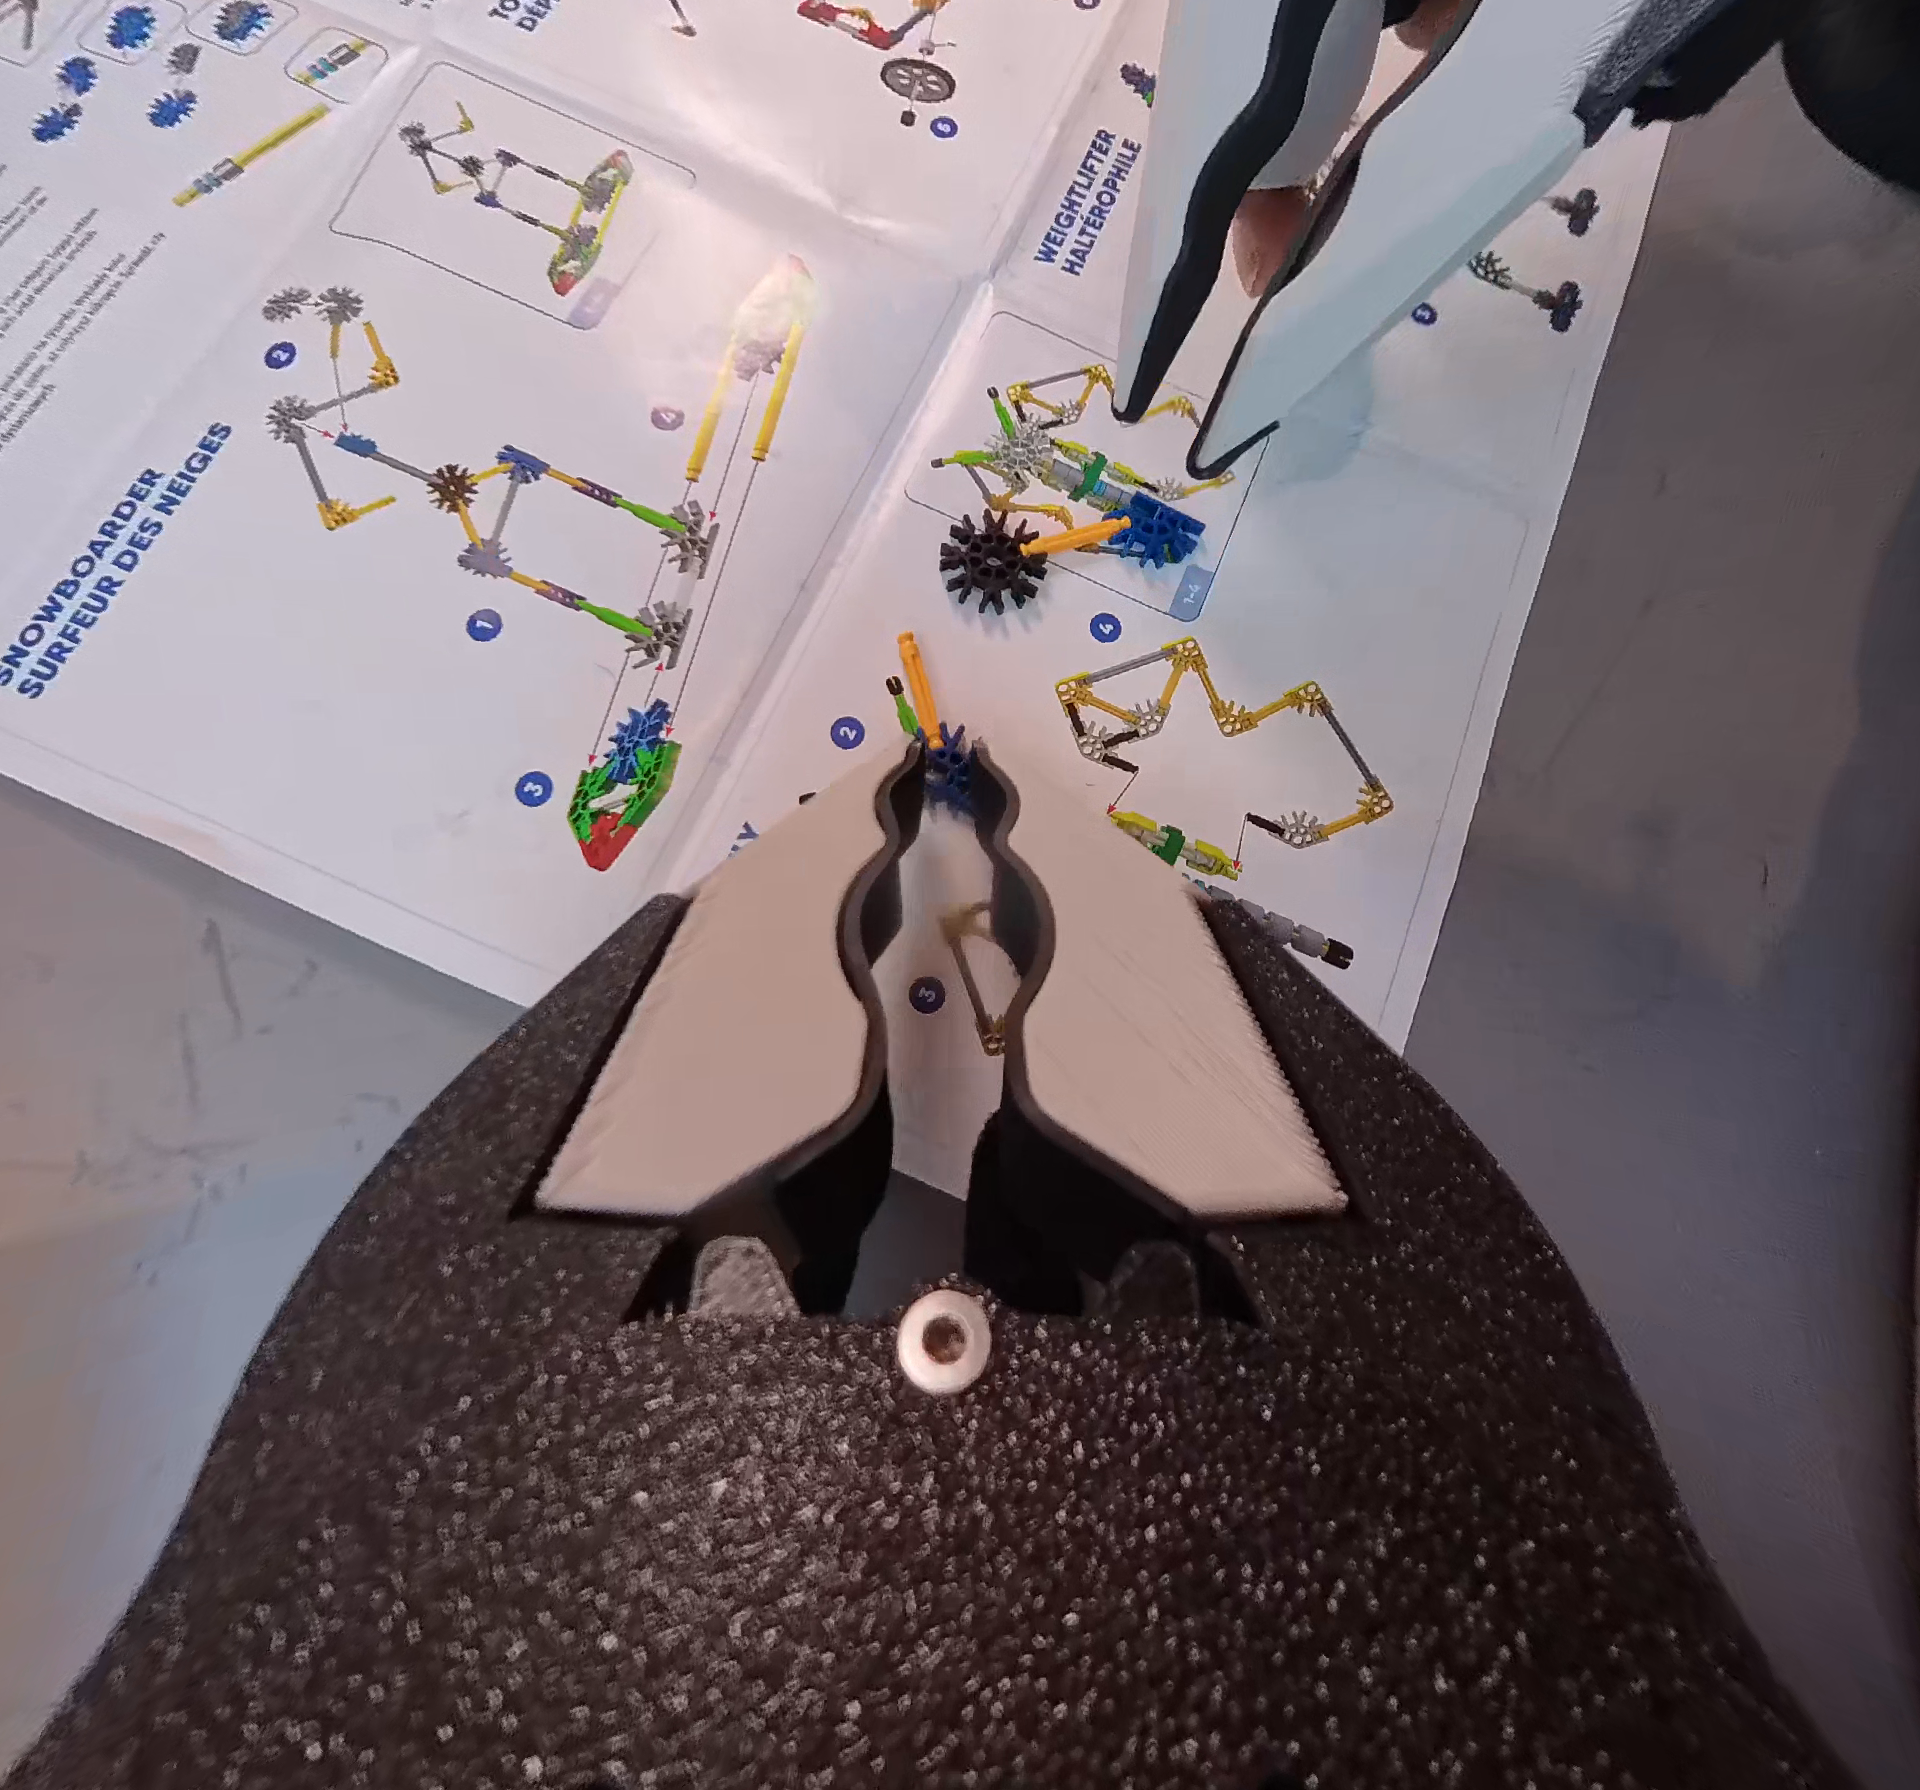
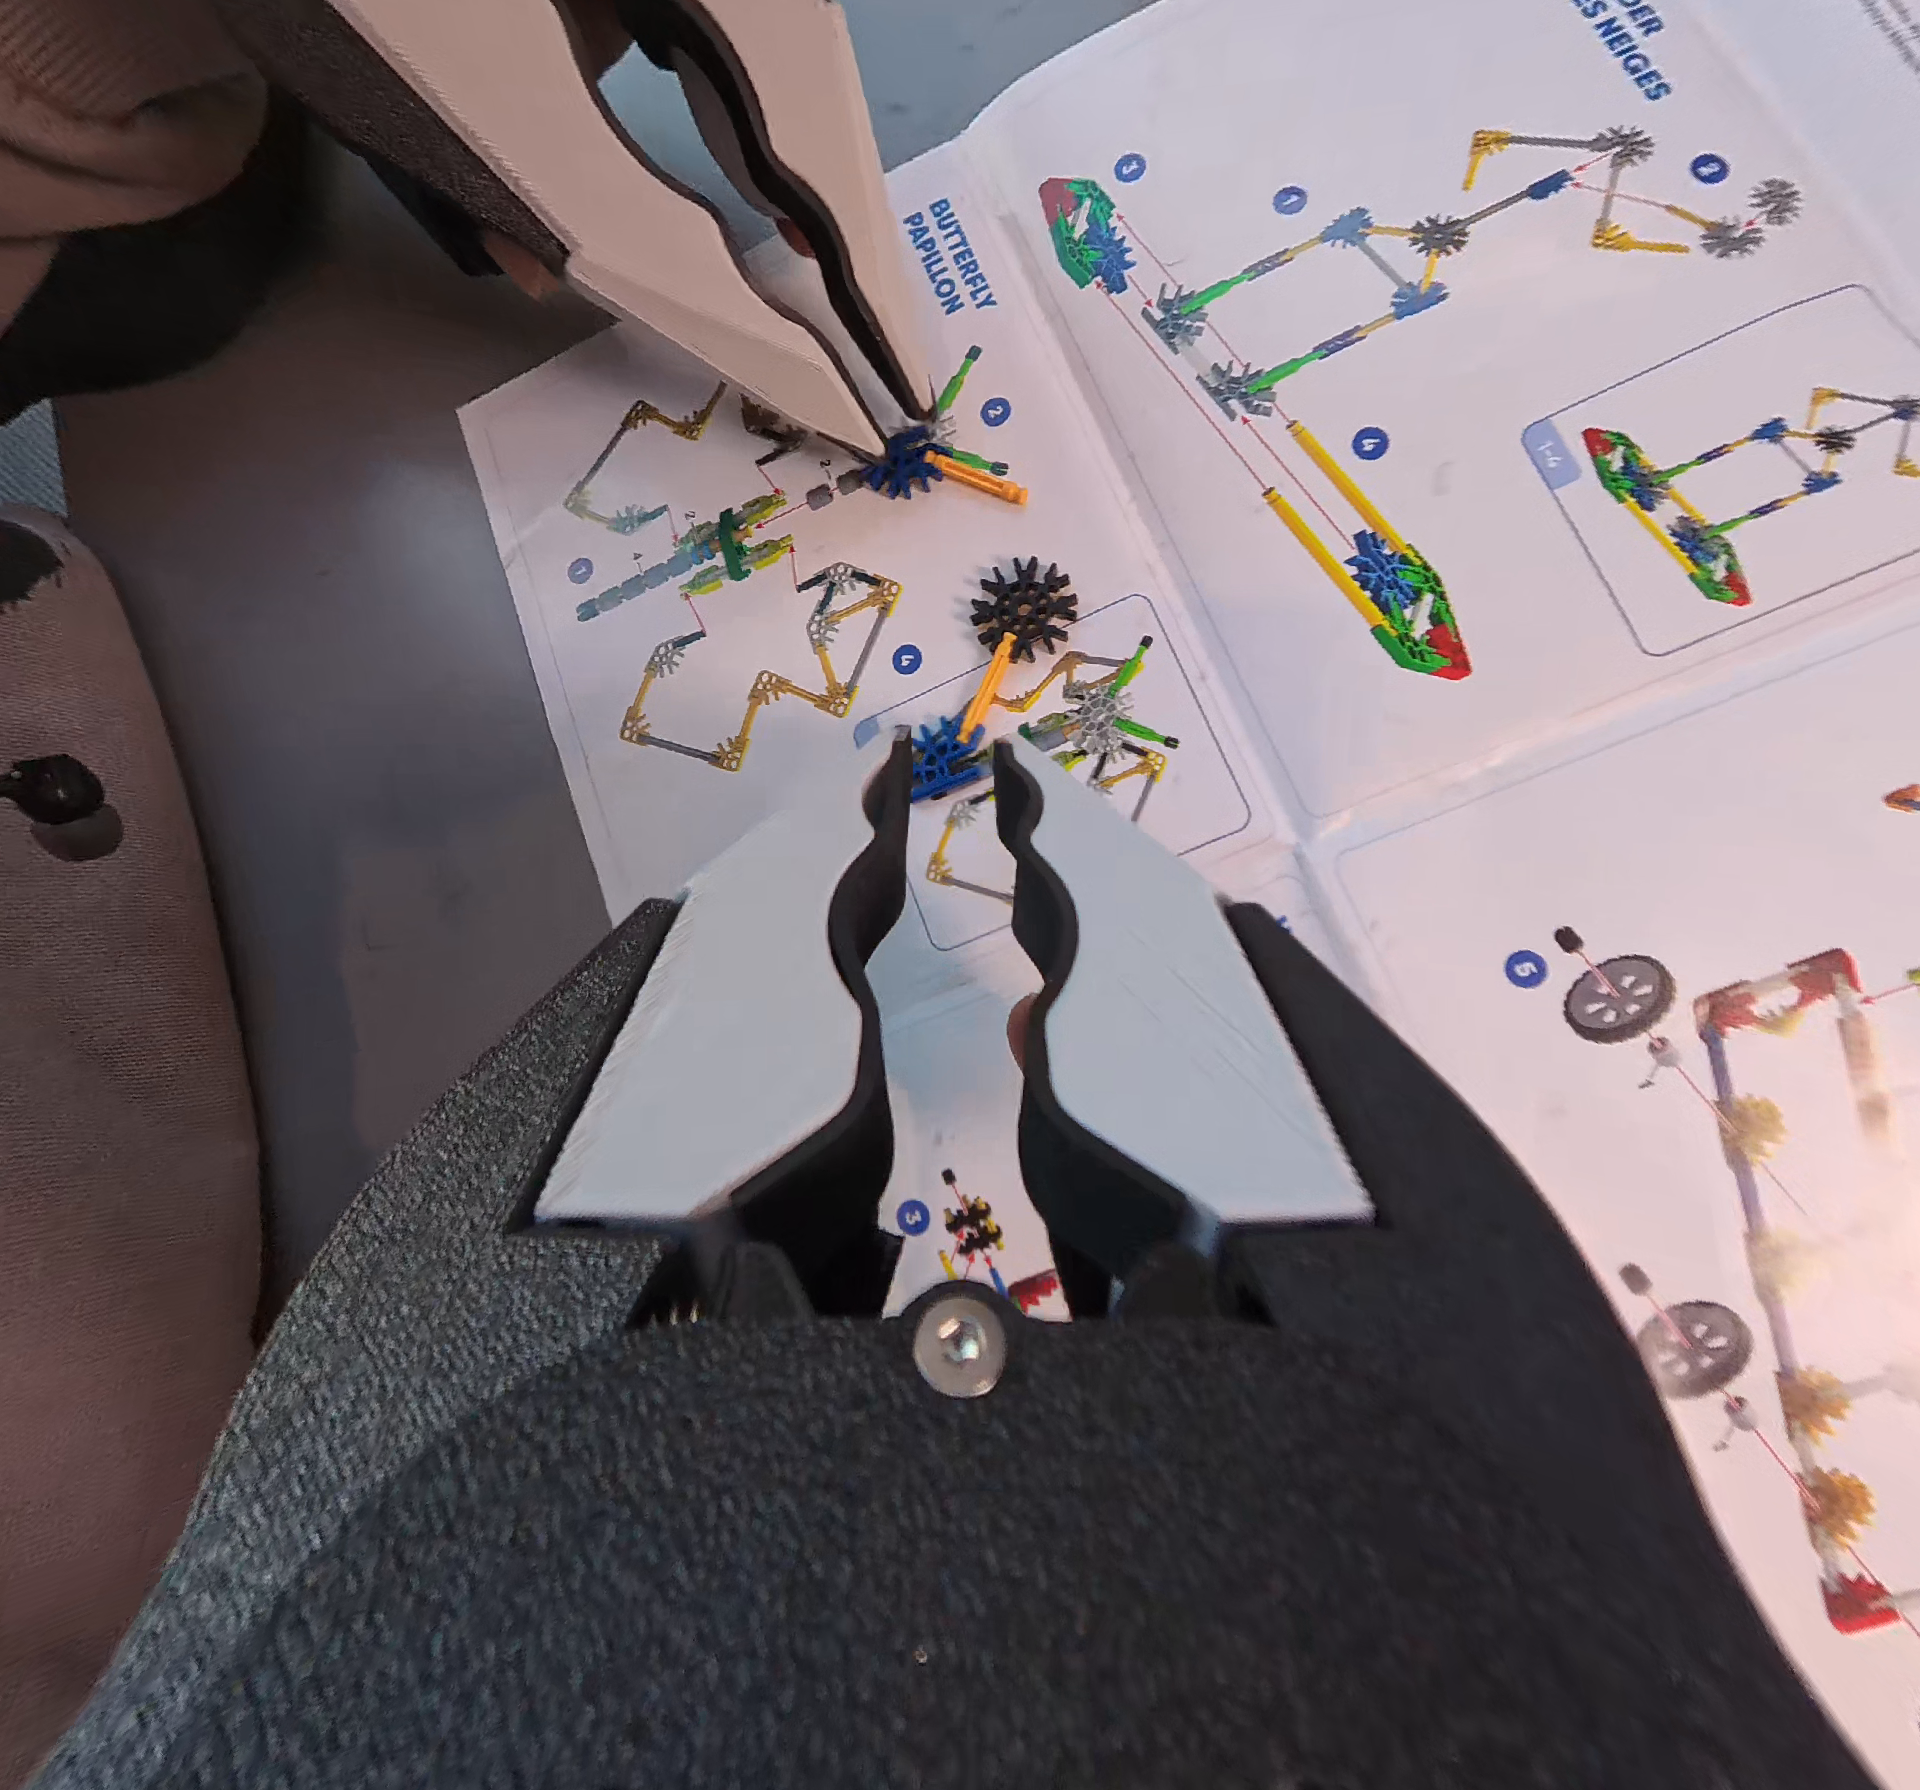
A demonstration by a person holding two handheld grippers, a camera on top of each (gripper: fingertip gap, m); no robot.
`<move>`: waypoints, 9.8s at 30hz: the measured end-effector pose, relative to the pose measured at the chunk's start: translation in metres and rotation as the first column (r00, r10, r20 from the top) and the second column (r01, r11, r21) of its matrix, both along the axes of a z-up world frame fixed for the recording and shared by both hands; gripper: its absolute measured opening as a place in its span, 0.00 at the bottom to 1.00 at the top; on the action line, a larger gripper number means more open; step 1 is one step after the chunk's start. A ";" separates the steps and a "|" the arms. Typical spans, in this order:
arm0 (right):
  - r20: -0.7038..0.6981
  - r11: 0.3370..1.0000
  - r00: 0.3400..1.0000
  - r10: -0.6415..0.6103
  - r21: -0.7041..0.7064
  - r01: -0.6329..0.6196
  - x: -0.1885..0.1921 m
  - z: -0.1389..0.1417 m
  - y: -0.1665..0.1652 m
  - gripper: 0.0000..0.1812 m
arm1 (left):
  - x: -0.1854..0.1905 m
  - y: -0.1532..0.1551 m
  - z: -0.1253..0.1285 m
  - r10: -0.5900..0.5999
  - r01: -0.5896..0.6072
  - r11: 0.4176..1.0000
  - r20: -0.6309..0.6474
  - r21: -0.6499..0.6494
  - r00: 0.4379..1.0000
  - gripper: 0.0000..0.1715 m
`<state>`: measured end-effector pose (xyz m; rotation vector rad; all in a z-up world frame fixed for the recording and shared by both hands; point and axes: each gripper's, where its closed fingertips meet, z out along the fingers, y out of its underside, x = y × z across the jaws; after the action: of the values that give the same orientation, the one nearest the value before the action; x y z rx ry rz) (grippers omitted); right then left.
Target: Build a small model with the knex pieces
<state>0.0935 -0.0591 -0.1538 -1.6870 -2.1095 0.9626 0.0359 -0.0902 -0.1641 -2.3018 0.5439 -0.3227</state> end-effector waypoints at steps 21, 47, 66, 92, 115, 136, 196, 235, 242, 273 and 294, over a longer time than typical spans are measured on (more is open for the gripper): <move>-0.107 0.999 0.993 -0.049 0.013 0.051 -0.015 -0.004 0.014 0.07 | 0.015 0.003 0.006 -0.008 0.008 1.000 0.011 0.016 1.000 0.10; -0.068 0.996 0.998 0.010 0.086 -0.004 -0.037 -0.013 -0.006 0.00 | 0.025 -0.003 -0.007 0.015 -0.015 0.997 0.000 -0.080 1.000 0.10; -0.016 0.964 0.993 0.114 0.243 -0.106 -0.036 -0.016 -0.007 0.00 | 0.025 -0.003 -0.005 0.017 -0.016 0.998 0.018 -0.063 1.000 0.10; -0.021 0.967 0.991 0.131 0.222 -0.123 0.008 -0.019 -0.003 0.08 | 0.032 -0.007 -0.008 -0.086 0.085 0.996 0.000 -0.038 0.996 0.13; -0.077 0.973 0.986 0.146 0.190 -0.129 0.012 -0.013 -0.002 0.07 | 0.029 -0.004 -0.008 -0.070 0.071 0.997 0.029 -0.019 0.997 0.10; -0.334 0.973 0.917 -0.216 -0.155 0.173 -0.009 0.030 0.047 0.20 | 0.029 0.000 -0.008 -0.091 0.091 0.996 0.013 0.017 0.996 0.09; -0.409 0.952 0.863 -0.297 -0.052 0.303 -0.009 0.034 0.072 0.18 | -0.049 0.032 0.026 0.295 -0.308 0.920 0.089 0.241 0.951 0.08; -0.387 0.954 0.878 -0.283 -0.016 0.301 -0.009 0.028 0.069 0.17 | -0.036 0.084 -0.004 0.264 -0.256 0.961 -0.069 0.109 0.962 0.00; -0.599 0.946 0.743 -0.298 -0.082 0.313 0.011 0.113 0.084 0.17 | -0.037 0.075 0.016 0.299 -0.285 0.928 -0.025 0.239 0.954 0.04; 0.127 0.786 0.803 -0.583 0.339 0.517 0.187 -0.012 0.330 0.01 | -0.056 0.044 0.043 0.346 -0.325 0.888 -0.009 0.326 0.938 0.05; -0.092 0.921 0.934 -0.345 0.158 0.356 0.000 0.002 0.059 0.01 | -0.059 0.038 0.037 0.347 -0.340 0.903 0.022 0.261 0.938 0.08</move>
<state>0.0936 0.0003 -0.1518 -1.8331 -1.7117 0.6927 -0.0231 -0.0521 -0.1274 -2.0947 0.1696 -0.0449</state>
